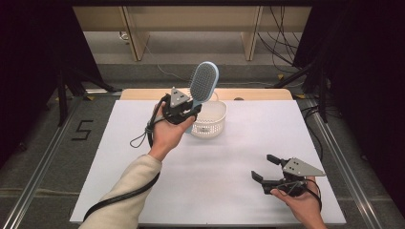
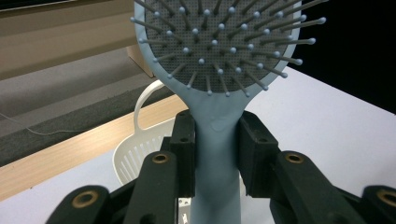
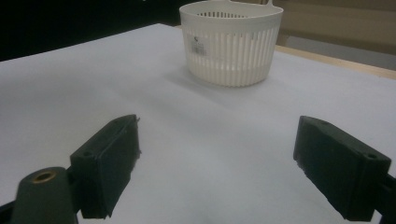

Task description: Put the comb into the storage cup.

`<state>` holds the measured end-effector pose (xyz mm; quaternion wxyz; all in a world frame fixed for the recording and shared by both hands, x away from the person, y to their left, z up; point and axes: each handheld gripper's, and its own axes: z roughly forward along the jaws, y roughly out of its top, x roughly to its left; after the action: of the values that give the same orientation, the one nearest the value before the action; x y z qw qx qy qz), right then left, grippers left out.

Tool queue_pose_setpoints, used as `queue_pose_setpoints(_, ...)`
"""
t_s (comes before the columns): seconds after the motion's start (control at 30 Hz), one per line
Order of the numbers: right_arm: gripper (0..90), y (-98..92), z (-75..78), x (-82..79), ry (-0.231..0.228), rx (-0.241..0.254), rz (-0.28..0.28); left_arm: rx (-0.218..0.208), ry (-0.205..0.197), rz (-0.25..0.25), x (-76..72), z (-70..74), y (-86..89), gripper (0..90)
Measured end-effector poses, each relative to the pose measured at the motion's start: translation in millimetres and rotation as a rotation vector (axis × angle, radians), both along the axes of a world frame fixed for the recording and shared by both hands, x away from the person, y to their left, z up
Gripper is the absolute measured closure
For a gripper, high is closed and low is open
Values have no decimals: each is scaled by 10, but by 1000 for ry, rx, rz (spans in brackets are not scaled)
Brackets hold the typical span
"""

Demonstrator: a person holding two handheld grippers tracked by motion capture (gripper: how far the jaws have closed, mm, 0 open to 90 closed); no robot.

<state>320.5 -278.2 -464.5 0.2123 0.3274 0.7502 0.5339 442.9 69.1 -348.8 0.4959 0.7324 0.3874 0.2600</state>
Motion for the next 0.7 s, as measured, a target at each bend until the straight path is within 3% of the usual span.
queue_pose_setpoints(0.7, 151, 2, 1, -2, 0, 4, -1, -1, -4, -9, 31, 22, -24, 697)
